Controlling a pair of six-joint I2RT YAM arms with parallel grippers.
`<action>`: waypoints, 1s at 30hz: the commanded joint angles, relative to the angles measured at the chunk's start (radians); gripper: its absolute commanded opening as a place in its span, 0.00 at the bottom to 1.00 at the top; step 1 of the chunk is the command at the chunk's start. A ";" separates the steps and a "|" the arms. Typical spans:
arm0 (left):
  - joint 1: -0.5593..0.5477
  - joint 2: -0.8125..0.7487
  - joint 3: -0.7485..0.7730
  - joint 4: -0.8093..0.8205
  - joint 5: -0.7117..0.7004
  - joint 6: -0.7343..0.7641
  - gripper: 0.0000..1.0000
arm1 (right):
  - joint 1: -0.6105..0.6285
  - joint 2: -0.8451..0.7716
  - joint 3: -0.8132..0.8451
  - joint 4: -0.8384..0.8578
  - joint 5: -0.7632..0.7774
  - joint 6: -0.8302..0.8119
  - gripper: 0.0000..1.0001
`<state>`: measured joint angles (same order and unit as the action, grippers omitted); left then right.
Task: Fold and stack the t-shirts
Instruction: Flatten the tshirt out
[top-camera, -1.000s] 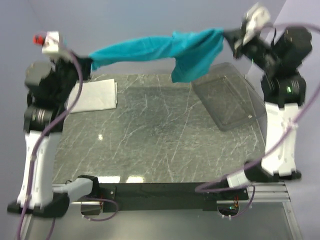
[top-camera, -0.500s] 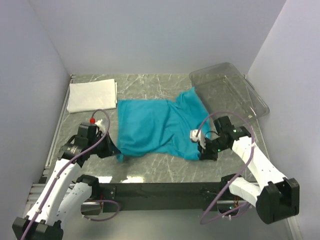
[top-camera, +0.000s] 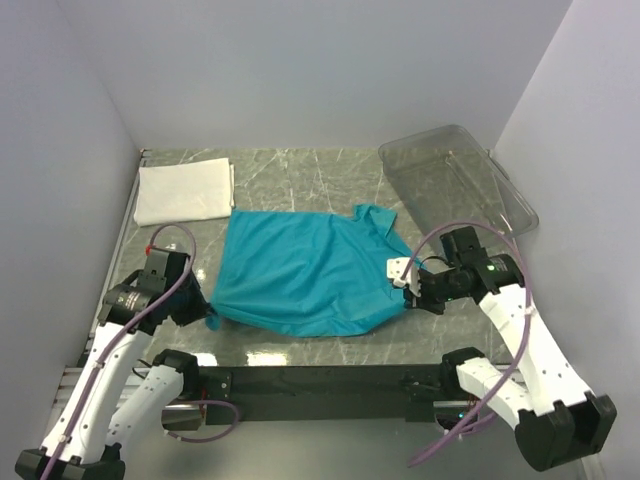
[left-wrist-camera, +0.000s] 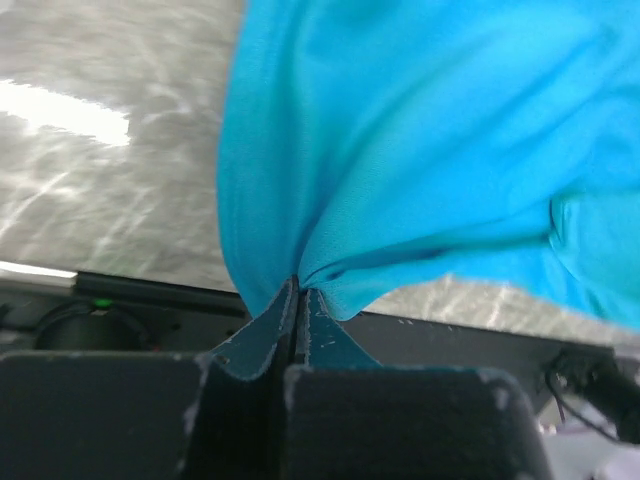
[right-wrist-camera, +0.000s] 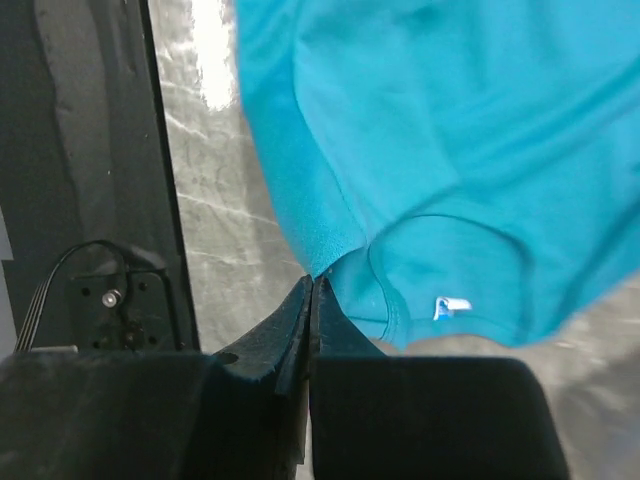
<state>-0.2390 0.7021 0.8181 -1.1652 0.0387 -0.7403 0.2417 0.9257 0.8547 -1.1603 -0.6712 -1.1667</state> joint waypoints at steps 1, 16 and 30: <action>-0.002 -0.015 0.047 -0.100 -0.128 -0.059 0.00 | -0.027 -0.050 0.087 -0.119 -0.041 -0.077 0.00; 0.000 0.006 0.161 0.209 -0.046 0.010 0.86 | -0.033 -0.031 -0.023 0.394 0.117 0.528 0.81; 0.224 0.865 0.315 1.000 0.210 0.179 0.71 | 0.042 0.656 0.414 0.643 0.344 1.058 0.70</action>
<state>-0.0387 1.5146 1.0134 -0.3305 0.1749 -0.6201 0.2737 1.5635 1.2144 -0.5671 -0.3923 -0.1982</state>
